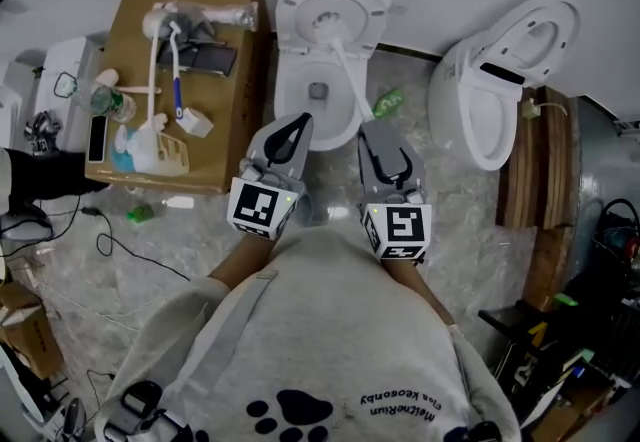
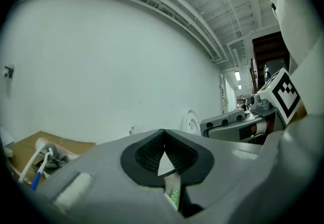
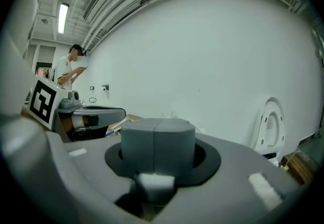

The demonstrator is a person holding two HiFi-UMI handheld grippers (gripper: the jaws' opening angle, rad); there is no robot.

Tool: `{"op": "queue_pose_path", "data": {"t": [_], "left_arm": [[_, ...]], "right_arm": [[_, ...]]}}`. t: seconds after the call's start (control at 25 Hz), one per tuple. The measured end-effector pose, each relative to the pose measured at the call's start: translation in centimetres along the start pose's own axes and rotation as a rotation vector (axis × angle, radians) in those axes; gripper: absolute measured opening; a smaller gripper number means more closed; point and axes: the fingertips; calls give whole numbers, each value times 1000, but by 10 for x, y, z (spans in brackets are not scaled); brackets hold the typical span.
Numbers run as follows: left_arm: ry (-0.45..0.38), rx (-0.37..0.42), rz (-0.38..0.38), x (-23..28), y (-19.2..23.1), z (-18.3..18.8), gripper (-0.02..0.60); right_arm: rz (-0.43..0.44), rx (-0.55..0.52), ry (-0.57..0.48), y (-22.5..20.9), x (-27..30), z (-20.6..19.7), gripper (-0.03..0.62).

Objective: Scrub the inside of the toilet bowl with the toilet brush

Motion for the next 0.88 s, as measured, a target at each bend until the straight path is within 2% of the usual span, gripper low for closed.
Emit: {"op": "queue_pose_path", "data": {"t": [0.36,0.64,0.88], "left_arm": [[9,-36,-35,43,38,-4,-3],[1,-17,-85,69,47,3,-3],[30,-14,-91,85,55,-6,-3]], "right_arm": [[-43,-7,29,-12,37,11,153],[-82,1,20,-28,56,19,153],[-77,21,35,-37,70,13,153]]}}
Point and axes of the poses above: the fingertips, and each gripper's own axes: x forward along the fingers, y to its left, z out of its top, and after that the axes turned 5 degrees about z, right-handed
